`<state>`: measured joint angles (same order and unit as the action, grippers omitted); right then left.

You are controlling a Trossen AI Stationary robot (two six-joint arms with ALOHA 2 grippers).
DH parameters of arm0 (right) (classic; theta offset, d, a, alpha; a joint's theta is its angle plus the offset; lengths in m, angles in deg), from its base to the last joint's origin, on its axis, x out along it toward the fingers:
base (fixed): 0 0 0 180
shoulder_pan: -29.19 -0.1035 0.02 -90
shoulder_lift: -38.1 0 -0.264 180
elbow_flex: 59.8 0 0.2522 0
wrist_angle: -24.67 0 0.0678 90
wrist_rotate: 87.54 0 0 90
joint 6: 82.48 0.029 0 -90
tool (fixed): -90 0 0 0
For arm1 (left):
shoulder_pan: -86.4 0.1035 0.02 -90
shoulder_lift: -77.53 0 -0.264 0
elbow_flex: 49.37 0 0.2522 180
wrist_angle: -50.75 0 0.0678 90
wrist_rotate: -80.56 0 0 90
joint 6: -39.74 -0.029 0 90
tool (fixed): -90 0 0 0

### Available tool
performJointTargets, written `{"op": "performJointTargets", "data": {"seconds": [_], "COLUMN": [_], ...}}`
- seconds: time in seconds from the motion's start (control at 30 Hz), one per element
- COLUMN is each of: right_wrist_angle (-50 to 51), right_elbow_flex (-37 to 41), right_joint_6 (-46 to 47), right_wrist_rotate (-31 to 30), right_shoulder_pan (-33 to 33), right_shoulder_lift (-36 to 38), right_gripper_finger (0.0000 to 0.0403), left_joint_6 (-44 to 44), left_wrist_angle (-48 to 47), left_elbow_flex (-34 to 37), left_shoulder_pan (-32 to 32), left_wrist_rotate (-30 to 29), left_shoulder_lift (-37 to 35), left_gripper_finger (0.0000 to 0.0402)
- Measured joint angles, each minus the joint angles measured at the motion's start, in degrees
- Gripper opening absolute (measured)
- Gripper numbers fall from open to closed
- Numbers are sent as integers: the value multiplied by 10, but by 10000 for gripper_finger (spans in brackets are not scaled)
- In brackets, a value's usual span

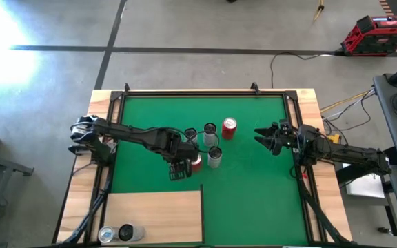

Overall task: Place canned beverage on shelf
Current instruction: Put the blue soda can on the shelf aligned with the other blue soda can

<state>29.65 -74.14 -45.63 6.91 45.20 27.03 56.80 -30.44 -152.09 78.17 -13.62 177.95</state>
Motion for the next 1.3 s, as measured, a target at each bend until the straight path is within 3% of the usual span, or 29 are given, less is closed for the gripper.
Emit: {"op": "performJointTargets", "data": {"seconds": [0.83,1.3], "right_wrist_angle": [0,0], "right_elbow_flex": [0,0], "right_joint_6": [0,0], "right_wrist_rotate": [0,0], "right_shoulder_pan": [0,0], "right_shoulder_lift": [0,0], "right_gripper_finger": [318,318], "left_joint_6": [-20,5], "left_wrist_angle": [93,100], "left_elbow_flex": [51,69], "left_shoulder_pan": [0,0], "left_wrist_rotate": [22,22], "left_shoulder_lift": [-1,-1], "left_gripper_finger": [226,226]}}
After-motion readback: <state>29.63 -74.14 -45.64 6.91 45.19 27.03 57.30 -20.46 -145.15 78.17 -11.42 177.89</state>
